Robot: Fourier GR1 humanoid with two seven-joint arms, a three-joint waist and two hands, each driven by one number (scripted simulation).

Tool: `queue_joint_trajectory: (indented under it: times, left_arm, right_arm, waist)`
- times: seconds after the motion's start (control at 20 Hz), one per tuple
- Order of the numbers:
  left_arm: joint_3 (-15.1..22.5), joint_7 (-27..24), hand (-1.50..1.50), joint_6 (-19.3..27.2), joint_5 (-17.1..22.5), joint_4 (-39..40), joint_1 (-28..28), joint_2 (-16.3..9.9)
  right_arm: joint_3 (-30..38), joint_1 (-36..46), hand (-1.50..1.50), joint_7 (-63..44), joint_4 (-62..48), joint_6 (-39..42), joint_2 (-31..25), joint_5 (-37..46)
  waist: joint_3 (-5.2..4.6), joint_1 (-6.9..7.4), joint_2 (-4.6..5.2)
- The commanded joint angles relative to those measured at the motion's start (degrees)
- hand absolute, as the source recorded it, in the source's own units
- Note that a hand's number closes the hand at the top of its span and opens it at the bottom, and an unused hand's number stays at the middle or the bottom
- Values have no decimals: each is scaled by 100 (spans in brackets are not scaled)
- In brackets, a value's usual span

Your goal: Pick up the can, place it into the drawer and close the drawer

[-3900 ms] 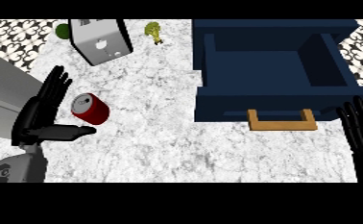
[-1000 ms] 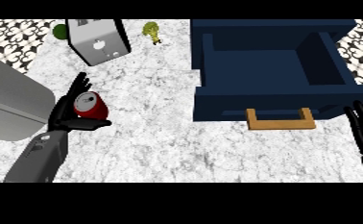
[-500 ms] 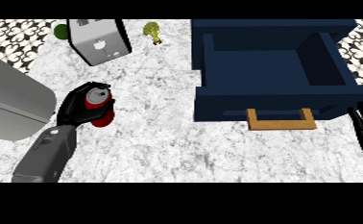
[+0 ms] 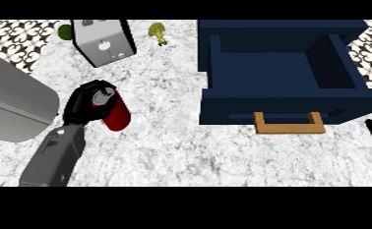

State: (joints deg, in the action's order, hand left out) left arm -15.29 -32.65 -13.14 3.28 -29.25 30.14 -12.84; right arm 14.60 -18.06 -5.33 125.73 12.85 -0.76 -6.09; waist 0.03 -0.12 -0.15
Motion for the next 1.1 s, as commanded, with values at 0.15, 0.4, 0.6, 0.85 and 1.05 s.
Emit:
queue_joint_trajectory:
  times: [0.15,0.4,0.6,0.85,1.05]
  left_arm:
    - [-27,561,150,922,311,-1488,-761,441]
    - [572,1542,150,1366,247,-3383,-1294,987]
    - [946,2483,150,1523,106,-4448,-1237,964]
    - [1352,2564,150,1942,-338,-4476,-727,1125]
    - [1815,3543,150,2282,-308,-5183,-501,1276]
  right_arm:
    - [180,578,-150,-425,-96,-228,-174,-107]
    - [181,31,-150,-42,40,-4,10,-189]
    - [176,-100,-150,-71,88,19,-21,-222]
    - [310,37,-150,-65,33,32,-123,-336]
    - [152,-84,-150,143,-43,67,-3,-35]
  waist:
    - [1,60,-5]
    - [3,39,-13]
    - [4,47,-19]
    - [-1,-14,7]
    - [0,-14,5]
